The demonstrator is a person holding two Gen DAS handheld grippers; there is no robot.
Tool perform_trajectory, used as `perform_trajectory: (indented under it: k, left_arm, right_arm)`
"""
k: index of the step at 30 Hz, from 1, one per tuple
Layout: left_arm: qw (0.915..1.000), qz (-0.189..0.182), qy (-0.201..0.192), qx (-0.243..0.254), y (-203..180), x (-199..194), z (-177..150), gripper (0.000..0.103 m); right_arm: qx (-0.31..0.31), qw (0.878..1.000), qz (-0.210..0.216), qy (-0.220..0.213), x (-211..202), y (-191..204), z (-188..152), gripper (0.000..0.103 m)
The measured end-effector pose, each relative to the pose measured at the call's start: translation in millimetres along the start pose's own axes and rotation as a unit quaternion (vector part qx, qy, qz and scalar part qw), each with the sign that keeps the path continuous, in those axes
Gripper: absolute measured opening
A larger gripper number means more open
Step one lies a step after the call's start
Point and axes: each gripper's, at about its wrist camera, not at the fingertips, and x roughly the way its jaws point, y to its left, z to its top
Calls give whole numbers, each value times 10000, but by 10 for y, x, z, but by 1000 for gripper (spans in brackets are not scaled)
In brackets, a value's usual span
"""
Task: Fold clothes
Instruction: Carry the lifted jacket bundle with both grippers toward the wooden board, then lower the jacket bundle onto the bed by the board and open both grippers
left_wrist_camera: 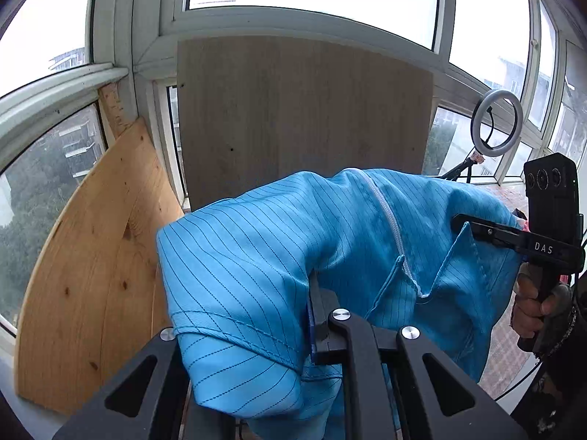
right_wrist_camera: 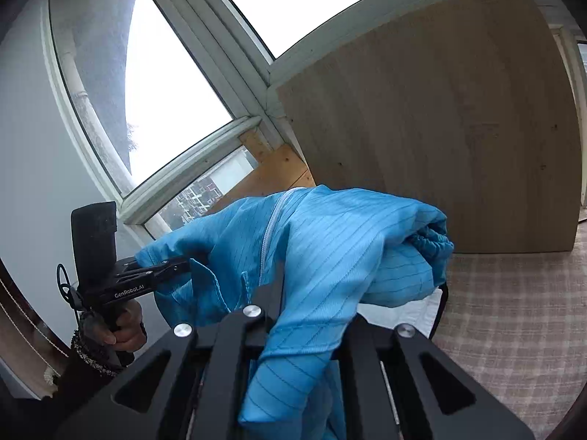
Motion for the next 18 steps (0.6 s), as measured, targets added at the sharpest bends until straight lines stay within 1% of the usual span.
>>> perform_trajectory:
  k: [1, 2, 3, 4, 5, 6, 7, 8, 9, 11, 12, 15, 17, 18]
  left_arm:
    - [9998, 114, 185, -37, 53, 165, -41, 16]
    - [9990, 229, 370, -73, 106, 330, -82, 24]
    - [9978, 343, 555, -110, 159, 494, -123, 38]
    - [9961, 457, 739, -147, 213, 659, -164, 42]
    - [9939, 571, 923, -183, 266, 824, -205, 38]
    - [9926, 638, 1004, -246, 312, 902, -261, 37]
    - [9926, 650, 964, -338, 350, 880, -334, 37]
    - [9931, 695, 856, -400, 370, 804, -381, 39]
    - [9938, 777, 666, -427, 369, 665, -397, 37]
    - [9939, 955, 314, -445, 355, 396, -413, 37]
    - [9942, 987, 190, -389, 321, 288, -383, 37]
    - [9961, 811, -148, -302, 217, 90, -215, 40]
    - [9961, 788, -302, -247, 146, 101, -68, 44]
    - [9960, 806, -313, -208, 137, 166, -14, 46]
  right_arm:
    - [-77, 9999, -112, 50, 103, -51, -35, 7]
    - [-154, 9996, -223, 101, 206, -101, -70, 6]
    - [-231, 9990, -351, 166, 313, -159, -111, 7]
    - [-296, 9966, -649, 421, 471, -295, -218, 8]
    - [-226, 9902, -943, 1003, 649, -494, -375, 13]
    - [-138, 9798, -1223, 1574, 818, -694, -530, 22]
    - [138, 9702, -1355, 2005, 885, -897, -648, 28]
    - [497, 9738, -1153, 1897, 766, -1036, -680, 28]
    - [836, 9759, -960, 1774, 640, -1167, -707, 28]
    - [1000, 9827, -834, 1316, 294, -1221, -610, 29]
    - [961, 9860, -793, 1107, 154, -1201, -544, 31]
    - [521, 9917, -980, 648, -41, -1049, -318, 32]
    - [97, 9923, -1108, 550, 35, -927, -194, 32]
    - [-51, 9916, -1173, 549, 113, -880, -150, 32]
